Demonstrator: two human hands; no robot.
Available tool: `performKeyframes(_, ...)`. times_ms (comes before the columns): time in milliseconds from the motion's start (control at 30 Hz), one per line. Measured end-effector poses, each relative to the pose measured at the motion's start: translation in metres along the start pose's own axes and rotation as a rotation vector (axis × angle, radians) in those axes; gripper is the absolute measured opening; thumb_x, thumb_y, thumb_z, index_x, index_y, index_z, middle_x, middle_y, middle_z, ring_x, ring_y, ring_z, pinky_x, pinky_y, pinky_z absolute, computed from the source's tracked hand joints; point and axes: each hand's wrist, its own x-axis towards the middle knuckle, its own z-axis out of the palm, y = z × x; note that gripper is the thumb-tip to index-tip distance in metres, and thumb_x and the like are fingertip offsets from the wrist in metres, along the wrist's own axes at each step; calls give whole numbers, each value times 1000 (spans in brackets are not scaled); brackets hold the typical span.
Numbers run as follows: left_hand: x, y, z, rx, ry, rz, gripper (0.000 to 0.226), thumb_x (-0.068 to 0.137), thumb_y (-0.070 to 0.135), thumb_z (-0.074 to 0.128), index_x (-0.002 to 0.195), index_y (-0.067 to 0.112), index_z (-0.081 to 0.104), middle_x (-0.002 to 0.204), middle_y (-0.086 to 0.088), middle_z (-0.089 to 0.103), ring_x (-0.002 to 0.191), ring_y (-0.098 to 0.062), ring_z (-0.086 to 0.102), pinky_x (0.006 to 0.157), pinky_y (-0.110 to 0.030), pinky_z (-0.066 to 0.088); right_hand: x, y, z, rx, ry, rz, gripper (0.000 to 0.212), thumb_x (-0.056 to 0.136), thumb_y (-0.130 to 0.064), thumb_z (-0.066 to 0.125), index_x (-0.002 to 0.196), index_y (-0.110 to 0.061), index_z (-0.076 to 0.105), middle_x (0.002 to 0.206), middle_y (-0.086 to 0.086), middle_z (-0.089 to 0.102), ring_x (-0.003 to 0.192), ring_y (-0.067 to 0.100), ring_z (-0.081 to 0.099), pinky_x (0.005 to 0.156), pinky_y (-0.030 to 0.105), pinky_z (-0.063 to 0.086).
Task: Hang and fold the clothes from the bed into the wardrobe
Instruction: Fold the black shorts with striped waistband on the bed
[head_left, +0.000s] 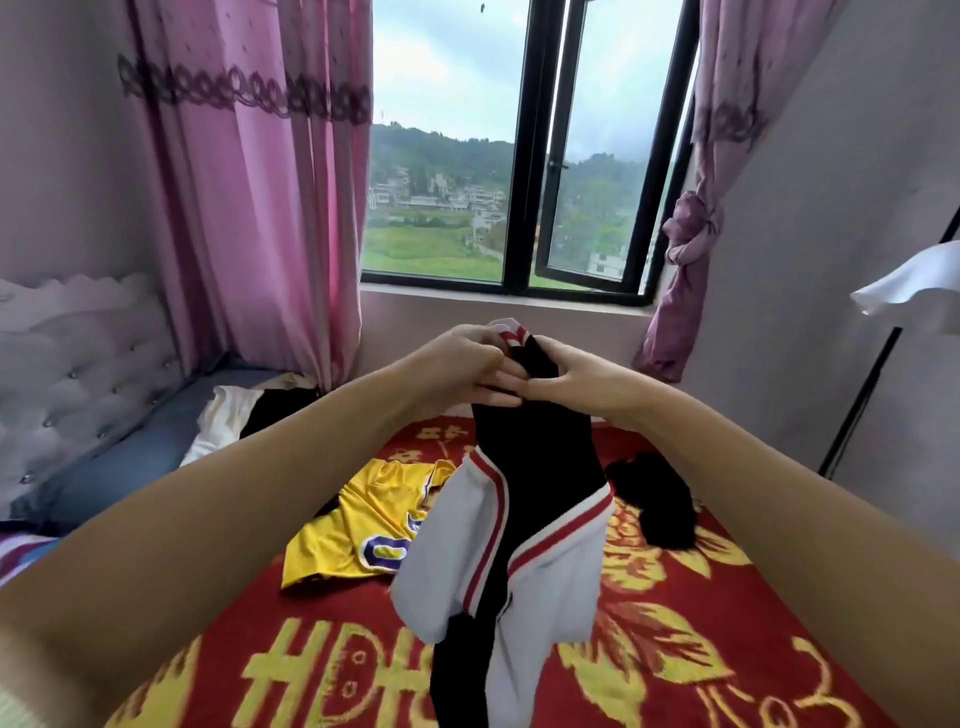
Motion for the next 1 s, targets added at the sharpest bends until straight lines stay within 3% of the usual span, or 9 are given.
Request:
performKeyframes(67,1,-4,-9,573,162,280,21,87,2,53,106,10,58,103,-9,64,95,-20,63,82,-28,49,0,5,-3,29,58,-25,45,90,-2,50,131,-23,50,95,-3,64,73,3,62,62,16,49)
performKeyframes(133,3,-7,-19,1043,255,492,60,81,24,70,135,18,43,133,-8,45,127,-25,41,104,-35,33,0,7,-4,51,65,-53,49,89,5,44,128,-22,55,99,1,67,76,8,64,65,21,50)
performKeyframes(200,5,-4,-23,1208,201,514,87,77,41,74,147,24,26,149,-4,27,140,-22,22,115,-43,17,-1,11,-5,66,31,-118,54,86,9,41,117,-30,62,104,3,70,84,14,66,73,28,51)
performKeyframes(300,6,6,-23,981,-64,368,47,83,26,71,126,15,55,119,-1,59,108,-11,54,97,-31,41,-5,12,-5,78,10,-190,60,82,10,40,103,-41,65,103,-5,71,92,11,67,78,24,54)
performKeyframes(400,7,11,-24,841,-128,284,17,90,13,62,101,1,66,88,-9,66,77,-10,57,71,-21,43,-10,17,-2,48,88,-192,53,76,-1,45,106,-41,61,102,-9,68,89,3,64,74,19,52)
performKeyframes(500,13,21,-24,912,-106,287,18,90,16,63,93,-1,68,86,-17,68,69,-11,56,66,-24,43,-16,29,5,-10,121,-126,48,72,-19,53,117,-36,49,100,-7,63,79,-3,60,68,16,51)
performKeyframes(700,21,47,-15,910,-160,253,13,83,29,72,83,17,72,68,6,63,56,-1,55,53,-12,41,-30,81,45,53,151,28,40,85,-13,64,122,-23,55,112,0,64,106,16,60,90,34,49)
performKeyframes(867,20,59,-20,854,-97,236,4,82,26,72,84,22,73,75,-2,67,57,-7,58,52,-14,44,-41,98,75,312,-1,64,29,87,-27,70,112,-33,56,102,-15,66,90,-7,64,72,12,50)
performKeyframes(1000,21,65,-34,860,9,243,23,81,26,72,91,6,71,67,-4,62,48,-6,53,45,-12,41,-38,113,109,225,72,127,22,90,-14,62,111,-7,63,108,9,68,101,21,66,87,39,55)
